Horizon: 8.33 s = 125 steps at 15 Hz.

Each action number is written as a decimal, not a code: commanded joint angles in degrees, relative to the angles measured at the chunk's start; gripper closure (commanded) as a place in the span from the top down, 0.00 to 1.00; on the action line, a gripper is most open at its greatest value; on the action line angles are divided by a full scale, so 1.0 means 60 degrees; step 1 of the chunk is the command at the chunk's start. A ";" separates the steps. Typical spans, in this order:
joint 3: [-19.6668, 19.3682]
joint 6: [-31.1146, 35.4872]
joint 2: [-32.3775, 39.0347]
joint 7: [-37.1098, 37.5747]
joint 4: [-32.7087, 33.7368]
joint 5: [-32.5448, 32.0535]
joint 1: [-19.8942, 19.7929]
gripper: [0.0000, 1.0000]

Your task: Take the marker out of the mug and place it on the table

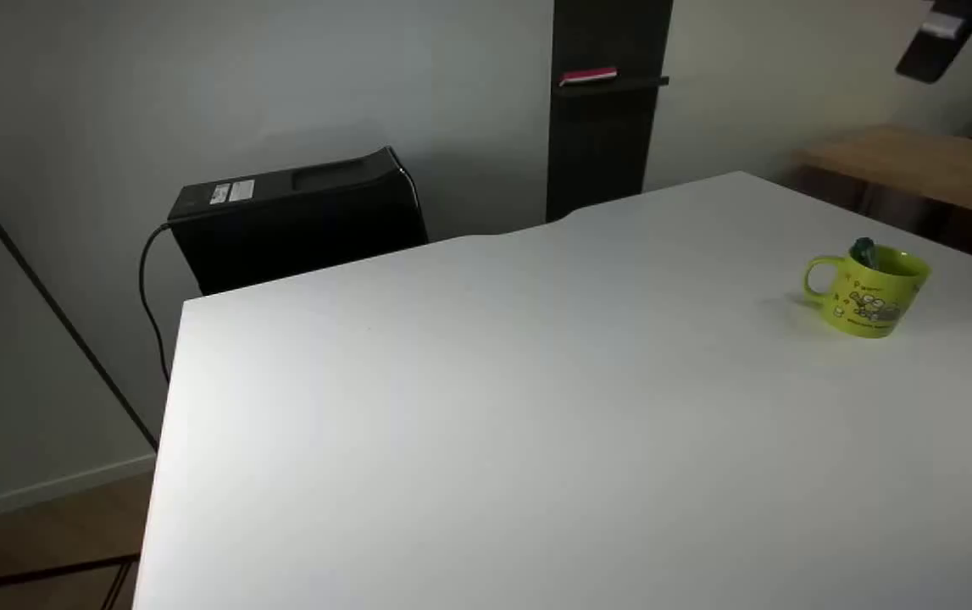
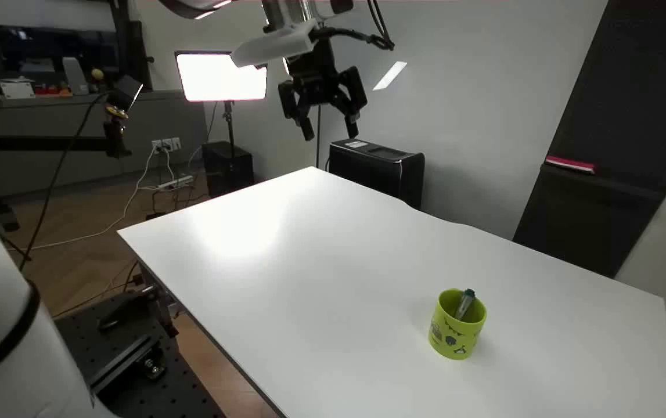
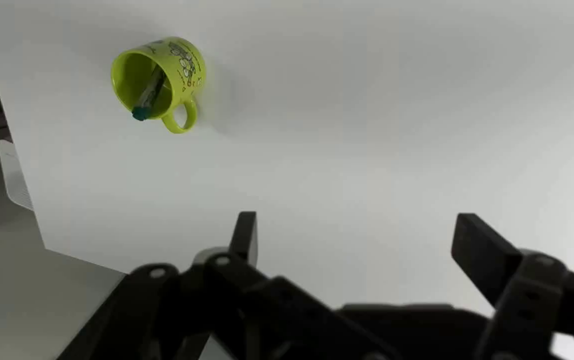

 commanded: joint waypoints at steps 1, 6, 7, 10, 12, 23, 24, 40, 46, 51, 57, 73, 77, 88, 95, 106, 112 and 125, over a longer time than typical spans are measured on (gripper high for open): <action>-0.0185 -0.0029 0.0016 0.0068 0.0016 -0.0094 0.0193 1.00; -0.0184 -0.0028 0.0016 0.0067 0.0016 -0.0093 0.0193 1.00; -0.0184 -0.0028 0.0016 0.0067 0.0016 -0.0093 0.0193 1.00; -0.0185 -0.0028 0.0016 0.0067 0.0016 -0.0093 0.0193 1.00; -0.0428 -0.0067 0.0137 -0.0135 0.0071 -0.0012 0.0124 1.00; -0.2759 0.0420 0.2521 -0.2297 0.0880 0.0656 -0.0780 1.00; -0.2976 0.0533 0.2870 -0.2843 0.1088 0.0922 -0.0797 1.00; -0.3361 -0.2689 0.7694 -0.6098 0.6679 0.3166 -0.2305 1.00; -0.3176 -0.4056 0.9074 -0.5879 0.8575 0.3082 -0.2628 1.00; -0.2980 -0.4696 1.0109 -0.5596 0.9782 0.2881 -0.2528 1.00; -0.2849 -0.4376 0.9856 -0.5903 0.9270 0.2937 -0.2639 1.00; -0.2911 -0.5074 1.0779 -0.5676 1.0107 0.2662 -0.2677 1.00; -0.2840 -0.5143 1.1135 -0.5721 1.0299 0.2671 -0.2685 1.00; -0.2803 -0.5002 1.2119 -0.5577 1.1227 0.2330 -0.2598 1.00; -0.2850 -0.5310 1.2413 -0.5269 1.1749 0.2087 -0.2550 1.00; -0.2838 -0.5698 1.2153 -0.4845 1.1617 0.2076 -0.2553 1.00; -0.2861 -0.5715 1.2130 -0.4781 1.1570 0.2075 -0.2585 1.00; -0.2921 -0.5904 1.2179 -0.4763 1.1571 0.2014 -0.2618 0.67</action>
